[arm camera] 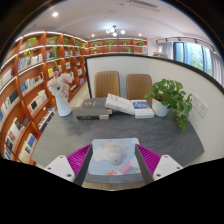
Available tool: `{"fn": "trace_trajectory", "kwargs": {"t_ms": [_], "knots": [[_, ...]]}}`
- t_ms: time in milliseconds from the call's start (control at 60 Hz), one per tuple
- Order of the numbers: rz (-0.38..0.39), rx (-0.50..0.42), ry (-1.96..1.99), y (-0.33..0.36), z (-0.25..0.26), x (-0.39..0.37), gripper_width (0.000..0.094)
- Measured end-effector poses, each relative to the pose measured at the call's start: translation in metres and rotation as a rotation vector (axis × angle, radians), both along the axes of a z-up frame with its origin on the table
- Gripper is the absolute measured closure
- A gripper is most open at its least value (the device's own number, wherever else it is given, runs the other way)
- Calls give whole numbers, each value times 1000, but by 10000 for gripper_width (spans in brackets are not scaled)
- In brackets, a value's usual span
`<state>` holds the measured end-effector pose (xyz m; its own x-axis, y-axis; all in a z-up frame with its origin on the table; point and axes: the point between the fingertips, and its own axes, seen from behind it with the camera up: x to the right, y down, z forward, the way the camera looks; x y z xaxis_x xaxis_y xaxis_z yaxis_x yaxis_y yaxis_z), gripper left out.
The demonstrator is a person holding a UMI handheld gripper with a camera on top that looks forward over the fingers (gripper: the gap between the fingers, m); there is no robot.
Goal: Arrange mouse
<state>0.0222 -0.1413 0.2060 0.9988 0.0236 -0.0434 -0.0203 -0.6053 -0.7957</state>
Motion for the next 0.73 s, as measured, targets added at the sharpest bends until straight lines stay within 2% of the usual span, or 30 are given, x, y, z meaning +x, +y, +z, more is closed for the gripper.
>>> {"fn": "trace_trajectory", "kwargs": {"t_ms": [350, 733], "knots": [[9, 10, 17, -66, 15, 7, 91], [3, 10, 22, -95, 8, 11, 94]]}}
